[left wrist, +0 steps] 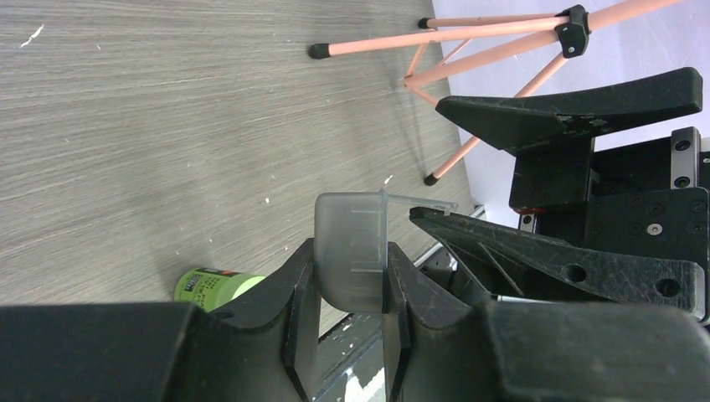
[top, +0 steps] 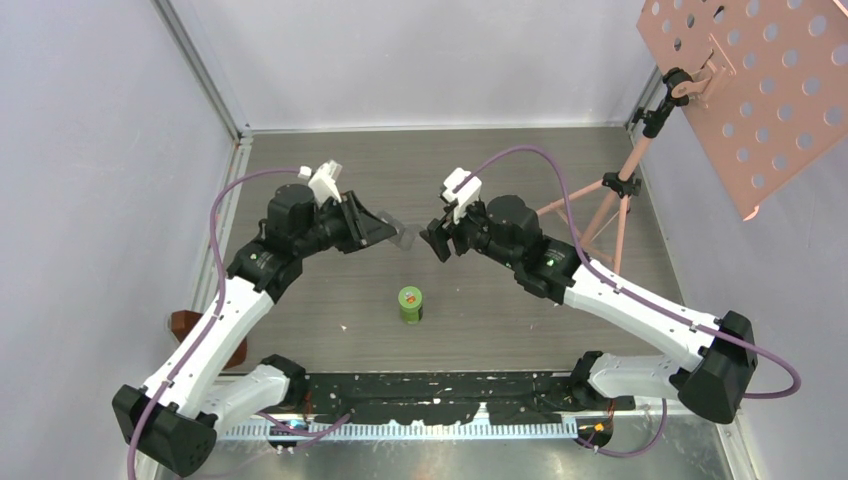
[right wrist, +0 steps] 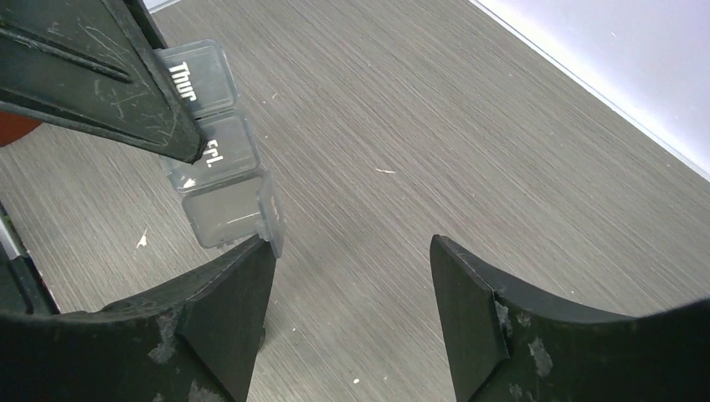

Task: Sort the pills into containers

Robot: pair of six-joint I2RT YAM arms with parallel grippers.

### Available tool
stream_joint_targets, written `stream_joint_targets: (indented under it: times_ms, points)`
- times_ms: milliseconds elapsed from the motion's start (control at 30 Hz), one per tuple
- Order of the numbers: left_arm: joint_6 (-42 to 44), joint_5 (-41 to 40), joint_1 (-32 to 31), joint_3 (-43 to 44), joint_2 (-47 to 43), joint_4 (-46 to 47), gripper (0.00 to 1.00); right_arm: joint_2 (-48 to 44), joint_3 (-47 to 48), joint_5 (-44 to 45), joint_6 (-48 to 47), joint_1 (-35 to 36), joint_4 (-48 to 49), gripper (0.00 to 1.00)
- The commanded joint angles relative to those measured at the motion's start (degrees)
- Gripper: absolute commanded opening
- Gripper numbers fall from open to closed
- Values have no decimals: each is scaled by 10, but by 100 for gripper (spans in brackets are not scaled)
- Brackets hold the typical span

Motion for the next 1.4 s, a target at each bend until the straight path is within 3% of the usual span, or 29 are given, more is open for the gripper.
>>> stream_joint_targets:
  times_ms: [0, 133, 567, 867, 1033, 1200, 1367]
  points:
    - [10, 52, 1, -7, -4, 28, 0, -7, 9, -8, 28, -3, 48, 75]
    - [13, 77, 2, -11, -9, 46, 0, 0, 7, -16, 48, -13, 48, 74]
    - [30, 112, 2, -31, -32, 89, 0, 7, -19, -162, 177, -61, 110, 62]
    - [14, 104, 7, -40, -55, 132, 0, 7, -61, -181, 213, -62, 130, 59]
    - [0, 104, 11, -58, -71, 164, 0, 5, -95, -213, 272, -86, 190, 57]
    - [-3, 97, 15, -65, -71, 164, 0, 5, -96, -243, 336, -106, 226, 59]
    - [-11, 49, 22, -78, -49, 167, 0, -2, -84, -232, 391, -120, 231, 71]
